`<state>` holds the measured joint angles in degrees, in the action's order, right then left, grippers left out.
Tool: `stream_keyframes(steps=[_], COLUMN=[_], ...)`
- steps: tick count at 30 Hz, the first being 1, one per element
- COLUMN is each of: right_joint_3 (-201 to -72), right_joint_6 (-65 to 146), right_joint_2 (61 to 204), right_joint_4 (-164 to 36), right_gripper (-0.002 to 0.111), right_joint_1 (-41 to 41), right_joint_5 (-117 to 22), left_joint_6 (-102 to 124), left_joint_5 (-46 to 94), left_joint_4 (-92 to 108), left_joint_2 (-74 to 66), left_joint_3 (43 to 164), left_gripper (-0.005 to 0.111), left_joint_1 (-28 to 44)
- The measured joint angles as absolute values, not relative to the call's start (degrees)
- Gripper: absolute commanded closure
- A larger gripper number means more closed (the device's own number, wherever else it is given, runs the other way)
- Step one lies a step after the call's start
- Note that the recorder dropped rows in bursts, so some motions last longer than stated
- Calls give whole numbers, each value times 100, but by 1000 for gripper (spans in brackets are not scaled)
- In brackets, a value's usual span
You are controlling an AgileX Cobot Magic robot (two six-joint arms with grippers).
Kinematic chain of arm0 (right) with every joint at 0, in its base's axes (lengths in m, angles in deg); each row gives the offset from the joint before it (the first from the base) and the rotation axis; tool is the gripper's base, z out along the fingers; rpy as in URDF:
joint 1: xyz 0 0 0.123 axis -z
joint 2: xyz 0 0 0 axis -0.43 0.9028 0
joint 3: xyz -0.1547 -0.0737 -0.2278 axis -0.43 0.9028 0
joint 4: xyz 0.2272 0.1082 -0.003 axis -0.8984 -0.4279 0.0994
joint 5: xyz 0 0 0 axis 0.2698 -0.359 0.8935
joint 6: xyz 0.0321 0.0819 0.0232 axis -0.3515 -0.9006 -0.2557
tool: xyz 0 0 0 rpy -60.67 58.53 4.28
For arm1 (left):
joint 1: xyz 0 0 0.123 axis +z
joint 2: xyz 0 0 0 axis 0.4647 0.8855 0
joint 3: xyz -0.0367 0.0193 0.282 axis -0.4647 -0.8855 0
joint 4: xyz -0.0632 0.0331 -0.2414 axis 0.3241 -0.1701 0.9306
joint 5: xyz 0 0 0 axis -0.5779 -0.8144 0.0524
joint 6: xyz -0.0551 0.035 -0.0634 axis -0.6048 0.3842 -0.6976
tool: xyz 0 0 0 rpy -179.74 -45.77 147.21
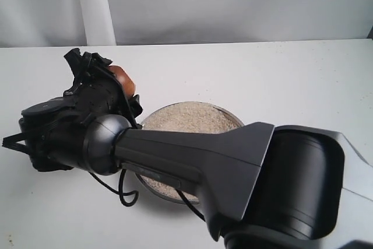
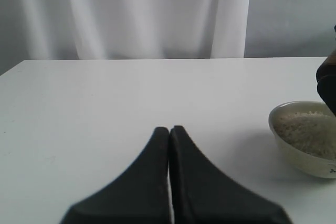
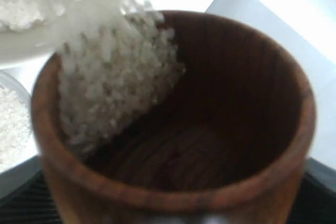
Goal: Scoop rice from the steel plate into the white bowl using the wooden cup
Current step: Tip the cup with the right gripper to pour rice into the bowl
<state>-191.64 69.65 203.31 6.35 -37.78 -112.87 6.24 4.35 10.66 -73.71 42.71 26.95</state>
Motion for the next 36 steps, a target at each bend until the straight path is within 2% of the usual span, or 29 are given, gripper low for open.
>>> stream_keyframes(steps=[23,36], right_joint_3=[-19164,-18470], right_joint_6=[6975,7023], right_joint_2=[19930,19639], right_joint_4=[949,1135], right_gripper=[108,108], right_joint_1=[-3911,-3911], right_joint_5=[-11182,-11160], left_joint_6=[624,624], left_joint_5=[435,435], left_joint_4=[1066,1066], left_joint_2=[-7371,-7371], left_joint_3=[4271,4271], left_gripper=[107,107], left_joint_1=[2695,2695])
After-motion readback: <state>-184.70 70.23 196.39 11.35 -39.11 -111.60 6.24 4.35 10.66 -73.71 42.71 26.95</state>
